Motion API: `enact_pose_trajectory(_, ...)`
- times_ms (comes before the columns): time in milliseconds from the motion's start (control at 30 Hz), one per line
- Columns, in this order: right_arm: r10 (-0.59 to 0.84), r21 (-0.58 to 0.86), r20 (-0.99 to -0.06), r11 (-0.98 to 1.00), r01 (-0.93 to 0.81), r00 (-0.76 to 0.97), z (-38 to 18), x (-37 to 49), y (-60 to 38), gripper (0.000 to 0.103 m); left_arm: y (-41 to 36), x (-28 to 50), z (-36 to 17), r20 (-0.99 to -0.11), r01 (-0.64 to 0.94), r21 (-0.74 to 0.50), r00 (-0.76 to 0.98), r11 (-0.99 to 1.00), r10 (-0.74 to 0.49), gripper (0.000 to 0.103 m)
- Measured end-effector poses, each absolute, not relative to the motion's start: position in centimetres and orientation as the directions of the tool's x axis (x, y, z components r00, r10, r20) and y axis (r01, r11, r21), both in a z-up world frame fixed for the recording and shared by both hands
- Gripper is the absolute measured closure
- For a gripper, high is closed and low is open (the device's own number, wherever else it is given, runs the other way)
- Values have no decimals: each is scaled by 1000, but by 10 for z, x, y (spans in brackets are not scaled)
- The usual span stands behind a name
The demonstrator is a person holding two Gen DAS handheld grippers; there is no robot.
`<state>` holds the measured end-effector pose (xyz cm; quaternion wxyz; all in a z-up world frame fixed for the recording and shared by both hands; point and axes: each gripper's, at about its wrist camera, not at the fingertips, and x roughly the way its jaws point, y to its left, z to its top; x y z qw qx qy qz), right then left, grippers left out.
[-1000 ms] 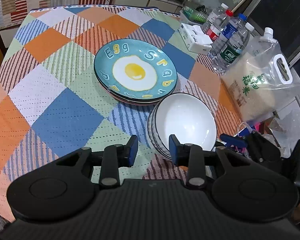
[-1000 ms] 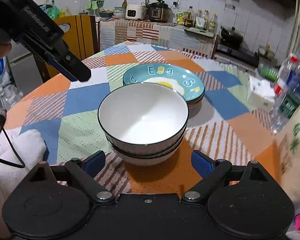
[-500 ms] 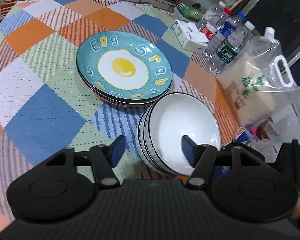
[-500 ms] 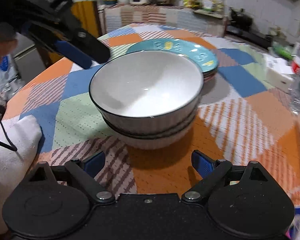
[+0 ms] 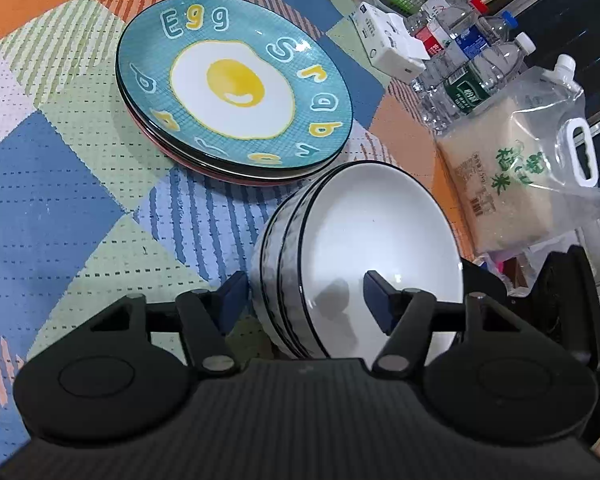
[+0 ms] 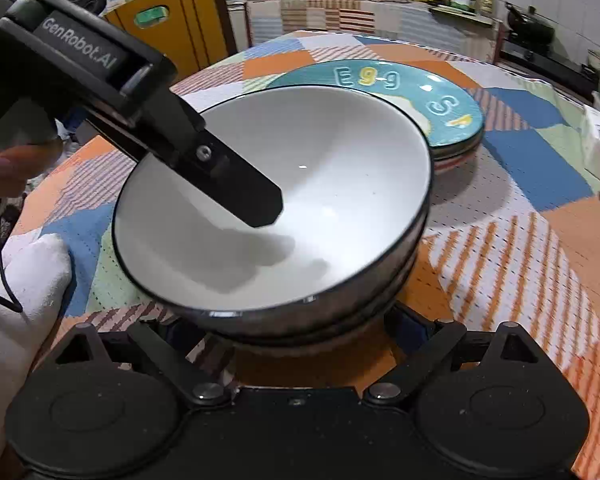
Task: Organize plates and bowls
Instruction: 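Close both grippers on the rim of the stacked bowls, then lift the bowl stack with both grippers and lower it onto the egg plate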
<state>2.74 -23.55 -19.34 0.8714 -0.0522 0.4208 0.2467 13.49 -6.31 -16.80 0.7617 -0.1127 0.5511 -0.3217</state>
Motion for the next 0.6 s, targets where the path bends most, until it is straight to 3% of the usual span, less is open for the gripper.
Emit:
enact_pose_trajectory(100, 404, 113, -746, 860, -498, 529, -195, 34, -232, 3, -63, 136, -169, -781, 380, -501, 189, 778, -595, 58)
enact_pose_trajectory(200, 410, 95, -736, 851, -517, 538, -197, 38, -228, 0, -61, 139, -173, -786, 364, -503, 183, 784, -590, 63)
enact_pose_trajectory(367, 399, 65, -697, 863, -501, 597, -203, 37, -224, 0, -57, 140, -177, -781, 302, -531, 189, 792, -595, 64)
enact_pose_trajectory(600, 374, 72, -664, 894, -442, 648, -204, 22, -220, 0, -61, 130, -170, -798, 338, -495, 186, 800, -573, 64)
